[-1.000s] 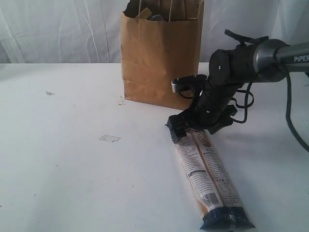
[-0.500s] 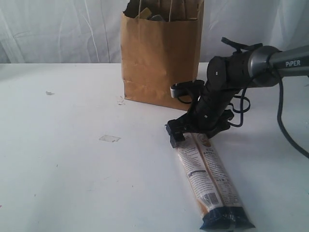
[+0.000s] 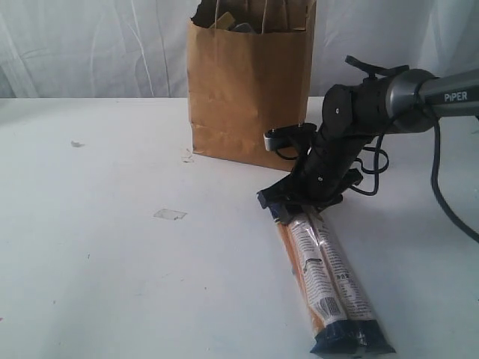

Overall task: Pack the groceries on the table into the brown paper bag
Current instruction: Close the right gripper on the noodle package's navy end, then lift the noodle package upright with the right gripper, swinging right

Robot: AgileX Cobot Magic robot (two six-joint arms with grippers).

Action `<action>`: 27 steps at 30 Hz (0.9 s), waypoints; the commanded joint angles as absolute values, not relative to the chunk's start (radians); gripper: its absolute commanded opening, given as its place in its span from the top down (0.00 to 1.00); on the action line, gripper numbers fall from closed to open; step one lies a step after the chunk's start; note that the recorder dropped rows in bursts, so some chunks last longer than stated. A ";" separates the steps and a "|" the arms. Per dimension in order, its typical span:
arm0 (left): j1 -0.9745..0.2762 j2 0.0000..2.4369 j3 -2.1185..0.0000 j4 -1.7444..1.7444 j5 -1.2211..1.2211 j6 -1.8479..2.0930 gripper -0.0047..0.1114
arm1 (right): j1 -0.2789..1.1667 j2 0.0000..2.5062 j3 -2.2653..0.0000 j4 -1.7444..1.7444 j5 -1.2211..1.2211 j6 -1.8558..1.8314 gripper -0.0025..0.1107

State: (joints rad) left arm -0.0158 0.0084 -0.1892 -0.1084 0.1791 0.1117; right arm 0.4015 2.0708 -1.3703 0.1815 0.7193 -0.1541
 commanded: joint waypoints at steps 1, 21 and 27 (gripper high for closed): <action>-0.022 0.000 -0.186 -0.110 0.180 0.110 0.96 | 0.400 2.086 -1.365 0.182 0.759 -0.162 0.98; -0.022 0.000 -0.186 -0.110 0.180 0.112 0.96 | 0.400 1.461 -1.010 0.249 0.325 -0.203 0.98; -0.022 0.000 -0.186 -0.110 0.180 0.112 0.96 | 0.400 1.081 -0.936 0.258 -0.095 -0.123 0.98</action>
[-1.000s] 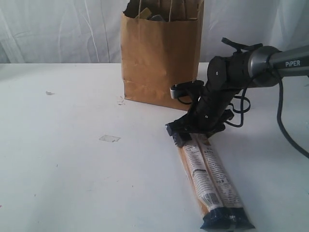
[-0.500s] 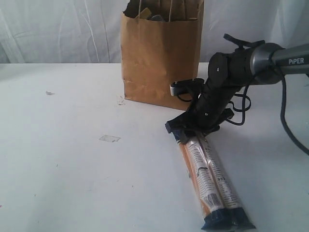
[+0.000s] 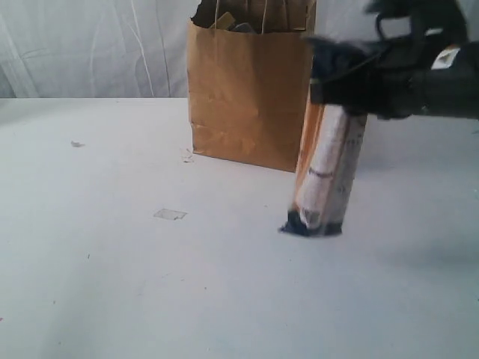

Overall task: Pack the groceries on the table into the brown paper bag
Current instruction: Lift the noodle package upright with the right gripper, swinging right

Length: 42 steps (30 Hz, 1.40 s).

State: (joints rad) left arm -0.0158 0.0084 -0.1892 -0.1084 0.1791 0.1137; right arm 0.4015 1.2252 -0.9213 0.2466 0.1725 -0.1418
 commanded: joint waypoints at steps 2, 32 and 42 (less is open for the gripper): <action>-0.022 0.000 -0.186 -0.110 0.180 0.112 0.96 | 0.400 1.029 -0.936 0.282 -0.318 -0.116 0.98; -0.022 0.000 -0.186 -0.110 0.180 0.110 0.96 | 0.400 1.561 -1.260 -0.041 -1.221 0.138 0.98; -0.022 0.000 -0.186 -0.110 0.180 0.110 0.96 | 0.400 1.560 -1.410 -0.162 -1.221 0.011 0.98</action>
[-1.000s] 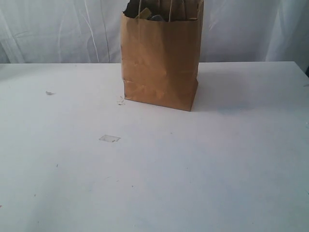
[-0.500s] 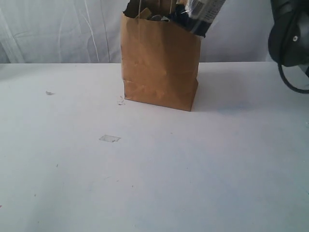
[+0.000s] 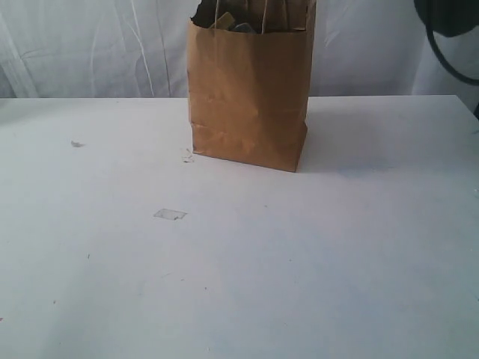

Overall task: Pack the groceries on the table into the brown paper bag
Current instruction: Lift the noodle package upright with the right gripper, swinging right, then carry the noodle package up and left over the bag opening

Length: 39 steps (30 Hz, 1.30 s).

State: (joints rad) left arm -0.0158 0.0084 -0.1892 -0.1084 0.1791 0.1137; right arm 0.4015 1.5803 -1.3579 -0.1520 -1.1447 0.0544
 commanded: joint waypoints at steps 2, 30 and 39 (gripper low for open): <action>-0.022 0.000 -0.186 -0.110 0.180 0.110 0.96 | 0.400 1.565 -1.428 -0.162 -1.221 0.000 0.98; -0.022 0.000 -0.186 -0.110 0.180 0.110 0.96 | 0.400 1.219 -1.480 -0.330 0.687 0.069 0.98; -0.022 0.000 -0.186 -0.110 0.180 0.110 0.96 | 0.400 1.250 -1.476 -0.330 1.111 0.042 0.98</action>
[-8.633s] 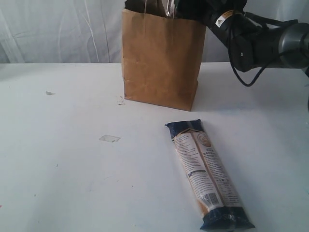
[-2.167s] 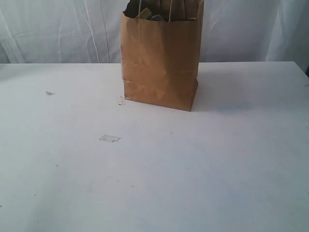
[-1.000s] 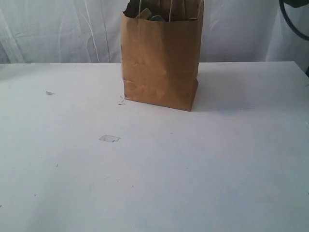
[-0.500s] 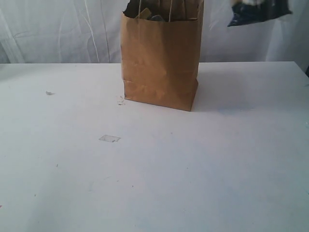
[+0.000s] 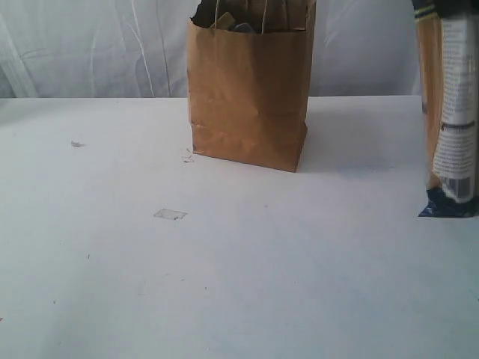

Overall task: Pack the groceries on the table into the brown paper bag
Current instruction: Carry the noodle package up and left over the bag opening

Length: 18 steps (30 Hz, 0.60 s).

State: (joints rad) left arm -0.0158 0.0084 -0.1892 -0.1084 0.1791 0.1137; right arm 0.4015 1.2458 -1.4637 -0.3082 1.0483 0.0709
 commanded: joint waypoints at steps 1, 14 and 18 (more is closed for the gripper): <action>-0.022 0.000 -0.186 -0.110 0.180 0.110 0.96 | 0.400 1.253 -1.476 -0.330 1.129 0.035 0.98; -0.022 0.000 -0.186 -0.110 0.180 0.110 0.96 | 0.288 1.390 -1.476 -0.281 0.975 0.077 0.98; -0.022 0.000 -0.186 -0.110 0.180 0.110 0.96 | 0.194 1.397 -1.476 -0.051 0.785 0.091 0.98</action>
State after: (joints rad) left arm -0.0158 0.0084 -0.1892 -0.1084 0.1791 0.1137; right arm 0.2502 1.4093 -1.4637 -0.1757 0.9596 0.0753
